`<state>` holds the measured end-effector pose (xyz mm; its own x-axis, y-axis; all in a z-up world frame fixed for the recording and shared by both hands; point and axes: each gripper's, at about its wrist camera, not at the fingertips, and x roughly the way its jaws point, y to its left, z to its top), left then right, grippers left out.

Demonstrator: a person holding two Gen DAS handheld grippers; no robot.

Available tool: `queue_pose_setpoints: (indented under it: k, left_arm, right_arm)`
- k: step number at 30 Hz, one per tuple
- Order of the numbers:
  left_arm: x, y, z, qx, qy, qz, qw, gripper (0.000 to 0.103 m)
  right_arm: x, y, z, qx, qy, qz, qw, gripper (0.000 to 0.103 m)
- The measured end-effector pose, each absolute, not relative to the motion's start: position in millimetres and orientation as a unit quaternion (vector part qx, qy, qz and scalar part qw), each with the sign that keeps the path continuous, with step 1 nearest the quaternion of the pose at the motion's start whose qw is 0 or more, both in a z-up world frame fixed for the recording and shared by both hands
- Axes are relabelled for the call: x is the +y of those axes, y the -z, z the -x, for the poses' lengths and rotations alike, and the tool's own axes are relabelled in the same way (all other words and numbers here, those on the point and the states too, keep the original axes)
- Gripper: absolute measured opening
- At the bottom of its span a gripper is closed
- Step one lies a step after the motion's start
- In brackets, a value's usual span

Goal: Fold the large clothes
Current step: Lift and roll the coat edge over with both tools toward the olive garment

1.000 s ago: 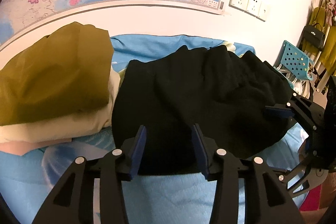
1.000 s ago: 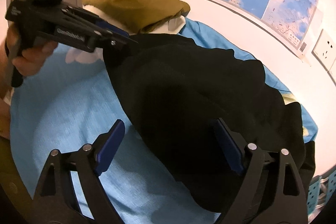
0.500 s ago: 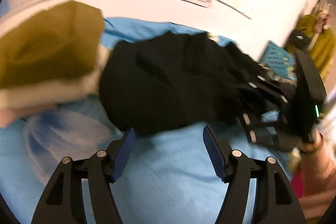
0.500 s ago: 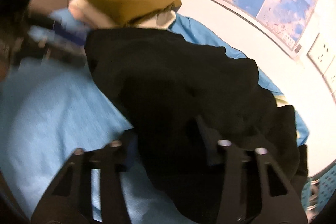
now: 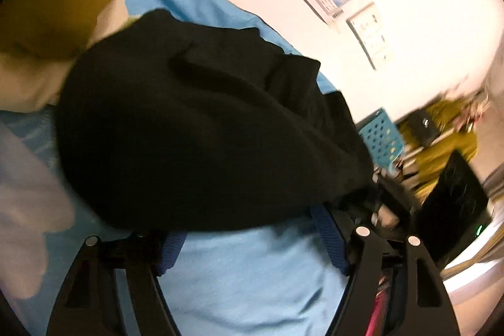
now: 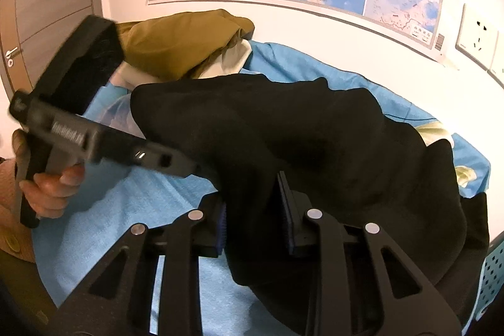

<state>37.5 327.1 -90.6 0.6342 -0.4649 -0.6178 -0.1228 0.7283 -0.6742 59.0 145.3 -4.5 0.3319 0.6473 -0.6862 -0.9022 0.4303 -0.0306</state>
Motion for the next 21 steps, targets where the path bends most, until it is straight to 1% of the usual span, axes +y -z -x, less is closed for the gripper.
queue_pose_setpoints:
  k: [7, 8, 10, 11, 13, 16, 19, 20, 21]
  left_arm:
    - [331.4, 90.7, -43.5, 0.392, 0.128, 0.394, 0.821, 0.072]
    - [332.5, 90.8, -40.6, 0.387, 0.133, 0.399, 0.821, 0.072]
    - [337.2, 91.2, -33.9, 0.367, 0.146, 0.417, 0.818, 0.078]
    - [339.5, 91.9, -33.6, 0.362, 0.148, 0.426, 0.816, 0.080]
    - [348.6, 95.1, -32.8, 0.349, 0.164, 0.459, 0.800, 0.080]
    - [352.4, 99.4, -39.0, 0.360, 0.146, 0.464, 0.796, 0.080]
    - [355.6, 103.4, -49.5, 0.369, 0.127, 0.473, 0.790, 0.079]
    - [357.2, 103.8, -52.1, 0.371, 0.125, 0.474, 0.789, 0.079]
    - [354.8, 103.6, -58.4, 0.384, 0.115, 0.464, 0.790, 0.075]
  right_arm:
    - [138.2, 3.7, -65.9, 0.313, -0.504, 0.174, 0.786, 0.029]
    - [137.9, 4.8, -65.6, 0.313, -0.505, 0.174, 0.785, 0.029]
    - [138.6, 7.4, -63.7, 0.313, -0.507, 0.178, 0.783, 0.029]
    - [139.1, 8.4, -62.3, 0.312, -0.507, 0.181, 0.783, 0.030]
    - [140.2, 10.4, -60.0, 0.310, -0.507, 0.187, 0.782, 0.031]
    - [140.3, 12.5, -56.5, 0.311, -0.508, 0.188, 0.781, 0.034]
    - [137.4, 13.8, -48.6, 0.312, -0.512, 0.190, 0.777, 0.040]
    - [134.6, 13.2, -46.3, 0.315, -0.514, 0.185, 0.777, 0.045]
    - [130.6, 11.3, -43.9, 0.319, -0.518, 0.174, 0.775, 0.053]
